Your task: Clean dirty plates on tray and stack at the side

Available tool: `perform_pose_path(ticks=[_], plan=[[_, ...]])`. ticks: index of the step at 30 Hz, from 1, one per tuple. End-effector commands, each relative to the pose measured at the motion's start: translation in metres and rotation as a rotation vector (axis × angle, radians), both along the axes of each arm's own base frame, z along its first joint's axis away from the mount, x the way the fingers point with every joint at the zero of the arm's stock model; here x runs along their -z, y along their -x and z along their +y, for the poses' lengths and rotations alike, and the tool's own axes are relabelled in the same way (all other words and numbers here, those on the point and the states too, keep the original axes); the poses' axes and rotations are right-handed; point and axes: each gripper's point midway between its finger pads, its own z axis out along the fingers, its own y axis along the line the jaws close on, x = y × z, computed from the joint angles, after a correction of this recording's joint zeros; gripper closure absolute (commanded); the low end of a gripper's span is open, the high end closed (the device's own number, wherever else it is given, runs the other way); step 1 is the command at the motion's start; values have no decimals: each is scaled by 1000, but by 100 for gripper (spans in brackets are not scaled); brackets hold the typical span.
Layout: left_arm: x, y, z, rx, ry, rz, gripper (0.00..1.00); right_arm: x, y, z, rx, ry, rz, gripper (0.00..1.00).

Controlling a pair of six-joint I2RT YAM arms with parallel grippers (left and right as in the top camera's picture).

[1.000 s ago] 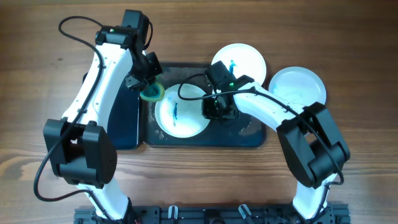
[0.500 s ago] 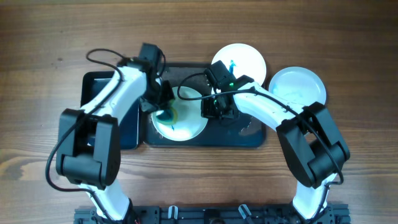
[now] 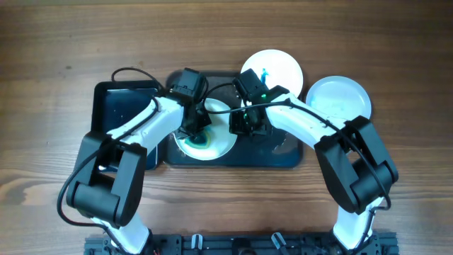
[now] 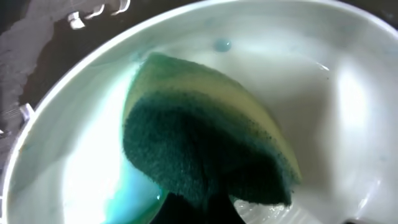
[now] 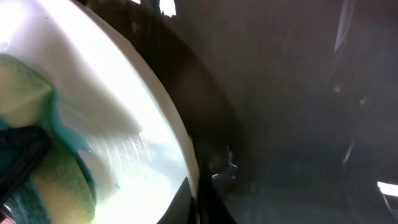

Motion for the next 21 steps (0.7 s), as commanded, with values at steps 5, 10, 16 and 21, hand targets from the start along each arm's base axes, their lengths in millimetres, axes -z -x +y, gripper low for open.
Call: perform_pose_path(ticks=[5,10,16,21], plan=[[6,16,-65,272,276,14,96,3,-2,5,-13,-14,6,96],[19,15,-10,48,30,61,96,3,-2,5,-13,-14,6,96],[8,21,68,-198,-311,104,96,3,-1,5,-14,-16,9,96],[1,30,89,-197,-428,126,96,4,4,8,-22,-39,35,96]])
